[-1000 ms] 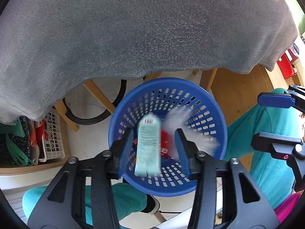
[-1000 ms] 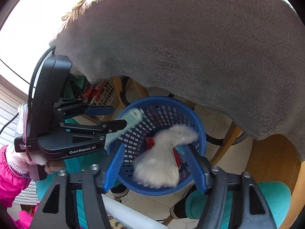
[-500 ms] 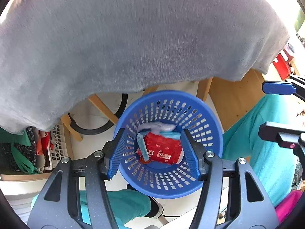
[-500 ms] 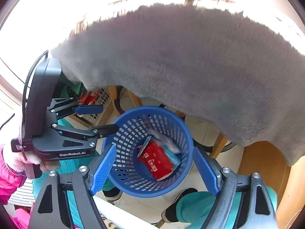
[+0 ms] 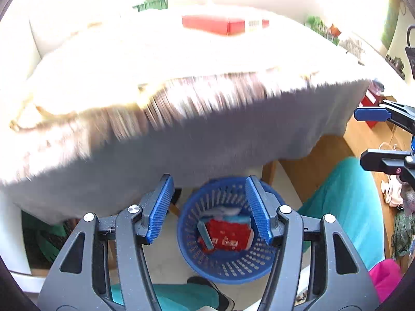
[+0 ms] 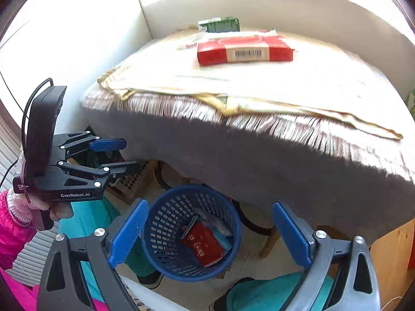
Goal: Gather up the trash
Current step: 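Move both tools back over the bed toward the wristband and red box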
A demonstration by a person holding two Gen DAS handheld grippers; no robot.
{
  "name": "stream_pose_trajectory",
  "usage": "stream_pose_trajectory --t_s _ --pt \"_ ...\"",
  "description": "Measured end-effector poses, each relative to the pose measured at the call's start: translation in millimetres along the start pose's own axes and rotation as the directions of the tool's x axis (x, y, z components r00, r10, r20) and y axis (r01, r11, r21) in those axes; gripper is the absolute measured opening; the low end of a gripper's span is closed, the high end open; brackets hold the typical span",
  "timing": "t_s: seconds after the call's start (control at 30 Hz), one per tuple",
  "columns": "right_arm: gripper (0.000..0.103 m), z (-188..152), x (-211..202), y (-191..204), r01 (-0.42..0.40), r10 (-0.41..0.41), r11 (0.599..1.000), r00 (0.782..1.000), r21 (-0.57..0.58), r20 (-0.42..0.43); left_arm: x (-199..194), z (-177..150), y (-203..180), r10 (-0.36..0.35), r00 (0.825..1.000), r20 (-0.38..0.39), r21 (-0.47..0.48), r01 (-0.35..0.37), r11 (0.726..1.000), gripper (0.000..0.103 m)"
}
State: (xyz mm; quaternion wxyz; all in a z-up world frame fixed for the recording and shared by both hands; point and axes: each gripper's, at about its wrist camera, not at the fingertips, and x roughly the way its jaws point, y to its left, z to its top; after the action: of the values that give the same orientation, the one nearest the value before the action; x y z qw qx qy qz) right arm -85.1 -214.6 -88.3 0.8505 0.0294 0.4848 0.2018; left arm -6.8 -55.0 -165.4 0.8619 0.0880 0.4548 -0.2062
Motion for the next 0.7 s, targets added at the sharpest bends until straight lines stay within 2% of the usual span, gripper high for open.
stream_pose_trajectory --t_s 0.23,0.37,0.53,0.63,0.7 --pt "0.103 25 -32 -11 0.022 -0.023 1.0 0.995 0.015 0.094 -30 34 15 0.014 0.997 0.071 -0.01 -0.014 1.0 0.06" --pt "0.103 48 -40 -18 0.016 -0.021 0.999 0.993 0.04 0.117 -38 57 23 0.041 0.995 0.095 0.002 -0.041 0.999 0.06" --pt "0.103 77 -42 -22 0.0 -0.009 0.997 0.993 0.072 0.118 -35 88 45 0.033 0.994 0.102 -0.007 -0.032 0.999 0.06" --pt "0.103 95 -41 -25 -0.021 0.008 0.994 0.993 0.105 0.12 -30 106 57 0.052 0.993 0.104 -0.014 -0.051 0.999 0.06" --pt "0.103 108 -37 -28 -0.022 0.007 0.991 0.993 0.13 0.119 -26 118 67 0.035 0.994 0.101 -0.036 -0.032 0.999 0.06"
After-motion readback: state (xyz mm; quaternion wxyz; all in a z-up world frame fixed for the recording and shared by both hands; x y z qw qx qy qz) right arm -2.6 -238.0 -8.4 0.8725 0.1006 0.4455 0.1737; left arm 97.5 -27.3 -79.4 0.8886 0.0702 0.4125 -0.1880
